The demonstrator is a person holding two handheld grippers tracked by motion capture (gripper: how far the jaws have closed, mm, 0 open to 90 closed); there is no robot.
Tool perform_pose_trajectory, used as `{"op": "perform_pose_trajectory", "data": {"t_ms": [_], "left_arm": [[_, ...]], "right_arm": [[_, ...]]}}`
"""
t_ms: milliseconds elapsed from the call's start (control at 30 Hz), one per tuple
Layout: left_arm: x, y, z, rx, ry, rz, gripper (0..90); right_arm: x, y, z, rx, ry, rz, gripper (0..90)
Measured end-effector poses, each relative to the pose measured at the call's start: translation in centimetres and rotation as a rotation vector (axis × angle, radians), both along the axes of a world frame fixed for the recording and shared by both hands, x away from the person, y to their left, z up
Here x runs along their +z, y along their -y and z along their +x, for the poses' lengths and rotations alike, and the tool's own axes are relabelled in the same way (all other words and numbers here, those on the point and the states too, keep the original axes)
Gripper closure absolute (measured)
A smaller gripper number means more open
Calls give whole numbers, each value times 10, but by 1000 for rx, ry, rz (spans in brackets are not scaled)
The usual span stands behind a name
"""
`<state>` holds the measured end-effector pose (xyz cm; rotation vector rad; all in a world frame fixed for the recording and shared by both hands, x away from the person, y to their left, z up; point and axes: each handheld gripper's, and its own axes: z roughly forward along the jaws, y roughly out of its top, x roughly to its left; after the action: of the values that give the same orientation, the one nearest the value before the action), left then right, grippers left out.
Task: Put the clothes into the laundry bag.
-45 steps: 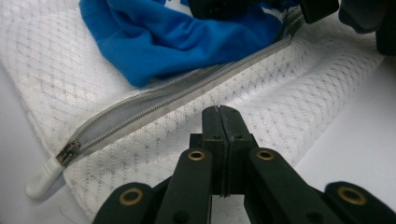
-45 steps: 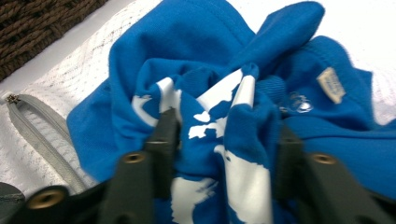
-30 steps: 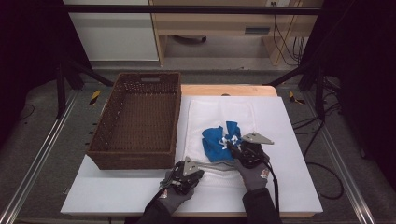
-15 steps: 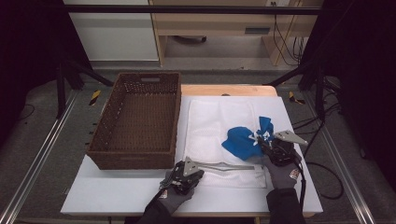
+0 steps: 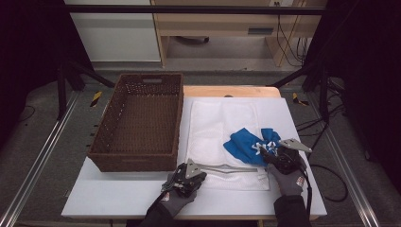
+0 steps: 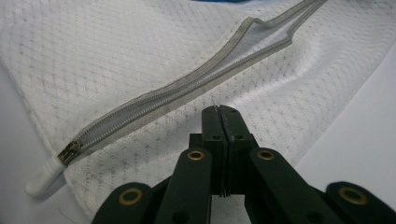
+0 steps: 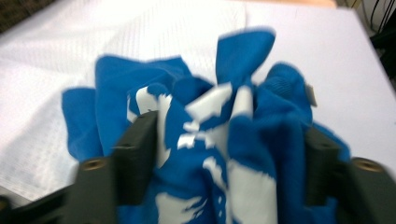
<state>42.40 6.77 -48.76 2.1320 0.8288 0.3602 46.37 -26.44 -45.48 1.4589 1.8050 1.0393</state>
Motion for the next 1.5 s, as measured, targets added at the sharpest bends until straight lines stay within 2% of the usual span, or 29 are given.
{"op": "perform_pose_trajectory", "data": {"t_ms": [67,133,167,267,300,333,367,400,433,467,533,567,600,667,767,833,900,967,1033,1067,1100,1233,1267,1300,1367,1400,1433,1467,1500], "left_arm": [[0,0,0,1,2,2,891],[0,0,0,1,1,1,891],[0,0,0,1,1,1,891],[0,0,0,0,3,2,890],[0,0,0,0,3,2,890],[0,0,0,0,3,2,890],[0,0,0,0,2,2,890],[0,0,0,0,2,2,890],[0,0,0,0,2,2,890],[0,0,0,-1,4,4,890],[0,0,0,0,6,5,889],[0,0,0,0,6,5,890],[0,0,0,0,4,3,890],[0,0,0,0,2,1,890],[0,0,0,0,2,1,890],[0,0,0,0,3,2,890],[0,0,0,0,2,1,890],[0,0,0,-1,1,1,890],[0,0,0,0,2,1,889],[0,0,0,0,3,1,888],[0,0,0,0,5,3,888],[0,0,0,0,6,4,887],[0,0,0,-2,4,3,885],[0,0,0,-2,4,3,884],[0,0,0,-3,-1,-1,882],[0,0,0,-2,-2,-3,882],[0,0,0,-2,-2,-3,882],[0,0,0,-3,0,-1,882],[0,0,0,-3,0,-1,882]], "right_arm": [[4,-3,-1,2,12,-3,201],[3,-10,1,14,-4,-6,132],[3,-10,1,14,-4,-6,132],[-14,-27,13,4,-64,-70,110],[-14,-27,13,4,-64,-70,110],[-25,-31,18,3,-112,-96,138],[-28,-32,20,-1,-127,-112,183],[-29,-33,19,-9,-122,-120,276],[-29,-33,19,-9,-122,-120,276],[-28,-31,16,-21,-111,-151,478],[-26,-28,14,-39,-118,-121,620],[-26,-28,14,-39,-118,-121,620],[-24,-22,12,-48,-107,-99,676],[-19,-15,9,-77,-85,-82,688],[-9,-1,5,-133,-45,-88,689],[-5,8,2,-172,-36,-97,688],[-5,12,2,-177,-33,-98,686],[-13,14,4,-165,-63,-123,666],[-18,13,5,-158,-76,-123,652],[-25,12,6,-153,-80,-136,586],[-25,12,6,-153,-80,-136,586],[-26,11,7,-122,-84,-137,426],[-22,12,5,-116,-70,-109,357],[-22,12,5,-116,-70,-109,357],[-16,13,0,-111,-41,-90,300],[-7,14,-4,-104,8,-93,246],[-7,14,-4,-104,8,-93,246],[3,15,-9,-99,50,-85,224],[3,15,-9,-99,50,-85,224]]}}
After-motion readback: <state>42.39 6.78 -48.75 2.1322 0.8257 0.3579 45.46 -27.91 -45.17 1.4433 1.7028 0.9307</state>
